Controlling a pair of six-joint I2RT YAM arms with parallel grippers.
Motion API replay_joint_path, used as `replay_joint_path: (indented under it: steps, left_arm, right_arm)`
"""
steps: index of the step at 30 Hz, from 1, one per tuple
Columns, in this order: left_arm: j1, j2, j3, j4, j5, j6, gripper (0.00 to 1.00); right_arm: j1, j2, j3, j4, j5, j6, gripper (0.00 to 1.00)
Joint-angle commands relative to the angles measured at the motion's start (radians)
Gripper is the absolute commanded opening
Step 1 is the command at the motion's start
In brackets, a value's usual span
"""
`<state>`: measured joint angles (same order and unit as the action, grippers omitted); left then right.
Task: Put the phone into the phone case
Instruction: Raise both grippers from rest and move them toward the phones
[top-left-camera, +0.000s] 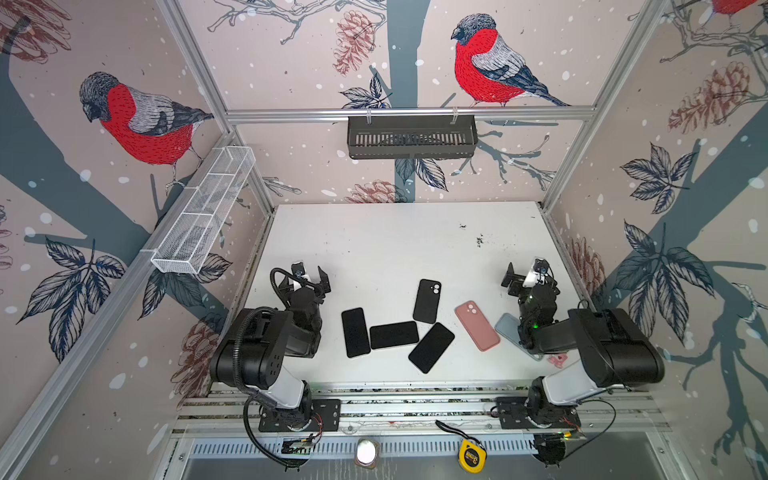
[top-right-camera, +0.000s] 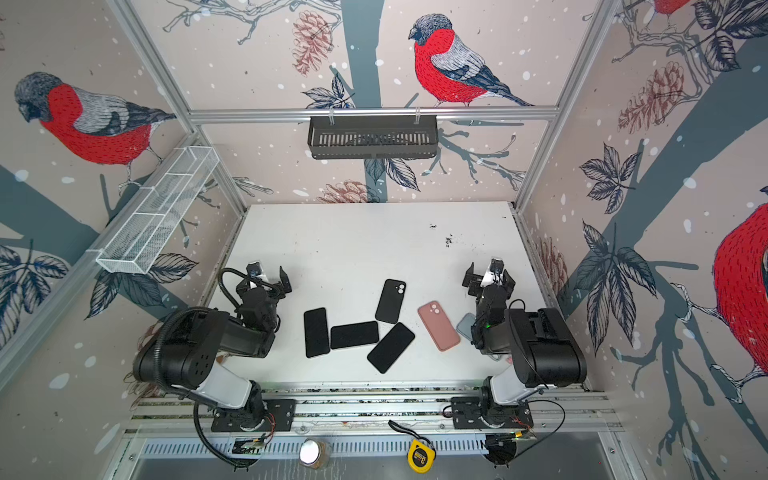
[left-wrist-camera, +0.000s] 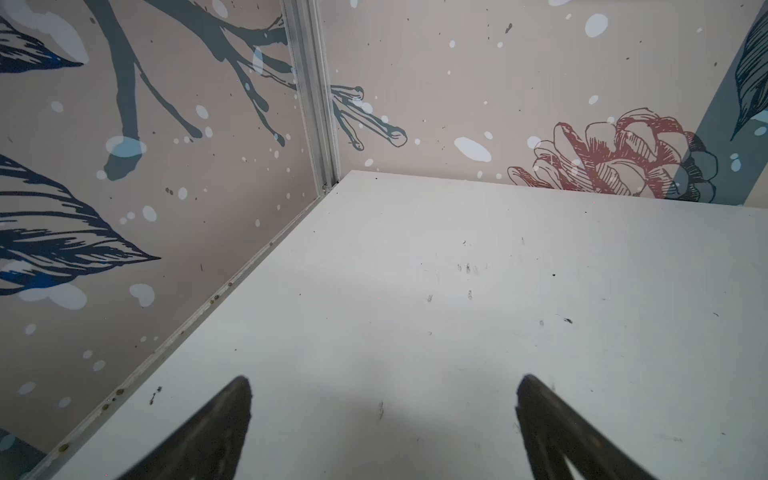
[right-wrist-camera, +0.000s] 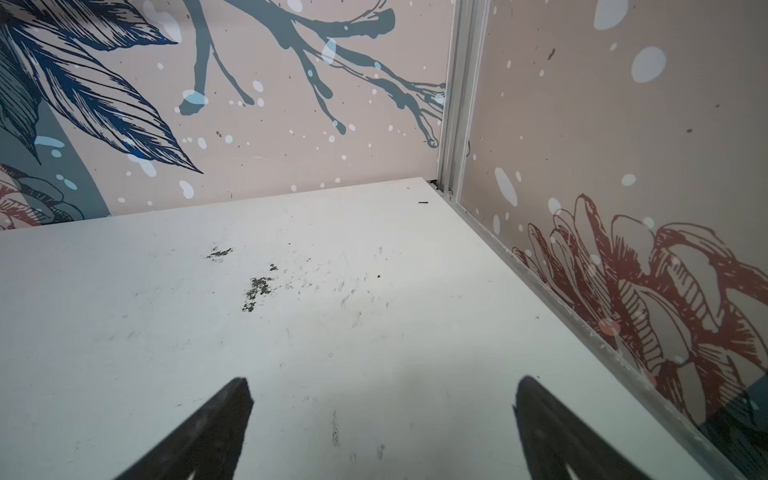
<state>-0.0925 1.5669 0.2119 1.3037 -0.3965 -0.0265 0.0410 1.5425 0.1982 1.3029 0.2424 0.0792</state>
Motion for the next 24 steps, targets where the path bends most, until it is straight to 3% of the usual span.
replay_joint_path:
  steps: [1,24]
  left_arm:
    - [0.004,0.001,0.006,0.055,-0.016,0.000,0.98]
    - [0.005,0.004,0.009,0.052,-0.013,0.000,0.98]
  right_arm:
    - [0.007,-0.004,-0.003,0.040,-0.003,-0.013,1.00]
    - [0.002,-0.001,0.002,0.032,-0.024,-0.018,1.00]
